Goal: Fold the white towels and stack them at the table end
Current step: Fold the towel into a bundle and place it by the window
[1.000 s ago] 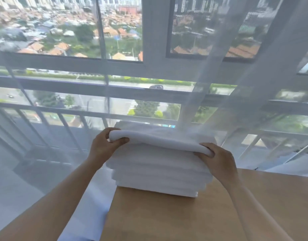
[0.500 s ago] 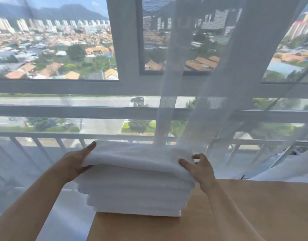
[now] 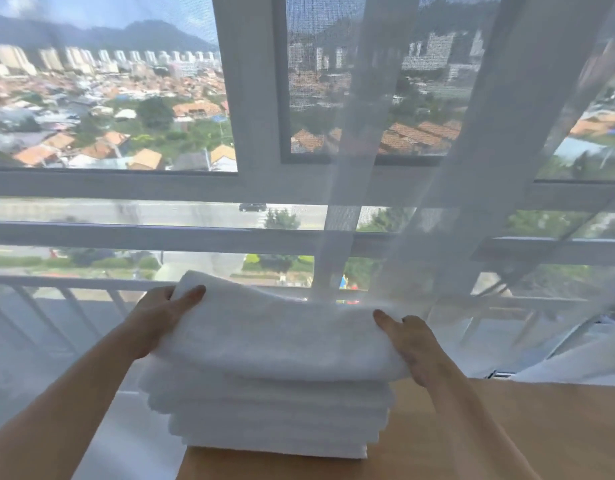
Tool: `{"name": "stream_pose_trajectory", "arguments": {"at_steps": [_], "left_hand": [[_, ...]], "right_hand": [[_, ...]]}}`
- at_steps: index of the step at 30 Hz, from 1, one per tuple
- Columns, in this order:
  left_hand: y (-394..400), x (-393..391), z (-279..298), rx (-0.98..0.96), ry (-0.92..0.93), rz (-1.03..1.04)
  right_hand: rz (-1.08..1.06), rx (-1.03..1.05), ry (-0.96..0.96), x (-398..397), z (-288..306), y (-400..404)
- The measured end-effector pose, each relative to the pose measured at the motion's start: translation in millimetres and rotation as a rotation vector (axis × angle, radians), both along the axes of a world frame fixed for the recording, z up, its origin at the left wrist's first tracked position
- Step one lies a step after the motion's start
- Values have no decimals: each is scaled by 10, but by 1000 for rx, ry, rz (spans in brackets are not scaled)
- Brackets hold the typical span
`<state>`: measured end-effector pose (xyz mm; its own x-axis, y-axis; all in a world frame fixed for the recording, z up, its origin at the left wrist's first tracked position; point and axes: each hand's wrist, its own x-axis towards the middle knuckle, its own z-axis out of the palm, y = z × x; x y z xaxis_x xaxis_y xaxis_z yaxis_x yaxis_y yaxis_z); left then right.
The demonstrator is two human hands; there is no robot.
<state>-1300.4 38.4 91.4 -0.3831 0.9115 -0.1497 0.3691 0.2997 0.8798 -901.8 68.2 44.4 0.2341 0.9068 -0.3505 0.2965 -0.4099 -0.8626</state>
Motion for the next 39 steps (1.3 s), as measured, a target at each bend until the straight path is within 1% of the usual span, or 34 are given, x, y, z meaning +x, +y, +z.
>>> {"name": "stream_pose_trajectory", "arguments": {"at_steps": [2, 4, 7, 8, 11, 13, 15, 16, 18, 21, 24, 25, 26, 27, 28, 29, 30, 31, 32, 33, 34, 35, 36, 39], "left_hand": [[-28, -166, 19, 52, 1, 46], [-74, -289, -24, 45, 1, 74], [-179, -264, -221, -52, 18, -11], [-206, -238, -290, -63, 9, -25], [-184, -227, -307, -29, 52, -40], [-146, -269, -210, -13, 30, -36], [-137, -317, -174, -9, 12, -24], [-146, -342, -199, -11, 54, -20], [-182, -365, -315, -53, 196, -23], [-221, -321, -512, -116, 286, -2], [-167, -278, -507, -135, 422, 6], [-155, -265, -492, -160, 513, 18], [-156, -231, -472, -181, 651, 40], [-160, -162, -445, -169, 805, 62], [-147, -51, -414, -99, 917, 69], [-122, 104, -382, 9, 948, 32], [-92, 293, -351, 106, 925, -61], [-51, 490, -345, 178, 878, -191], [-17, 677, -375, 195, 849, -333], [-5, 826, -439, 159, 848, -457], [-8, 896, -522, 95, 875, -540], [-17, 867, -591, 19, 908, -569], [-29, 753, -642, -38, 938, -548], [-14, 221, -700, -118, 1009, -420]], "right_hand": [[3, 63, 71, -74, 86, 4], [13, 112, 58, -168, 115, -26], [66, 34, -52, -260, 17, -144], [74, 3, -52, -266, -41, -188], [49, -27, 31, -234, -47, -234], [48, 10, 74, -226, 45, -224], [37, 61, 70, -209, 83, -204], [34, 70, 54, -218, 69, -213], [55, 49, -1, -258, -10, -254], [129, -38, -239, -339, -96, -295], [200, -112, -497, -391, -15, -271], [218, -145, -592, -425, 24, -275], [237, -159, -731, -468, 63, -281], [248, -128, -911, -538, 113, -285], [270, -39, -1082, -641, 159, -285], [297, 126, -1162, -784, 192, -288], [346, 325, -1120, -949, 191, -293], [427, 467, -1023, -1120, 176, -307], [517, 532, -923, -1275, 135, -319], [606, 512, -853, -1396, 72, -335], [676, 431, -827, -1452, -17, -345], [711, 339, -835, -1435, -111, -341], [711, 261, -850, -1359, -178, -326], [634, 114, -883, -1020, -247, -221]]}}
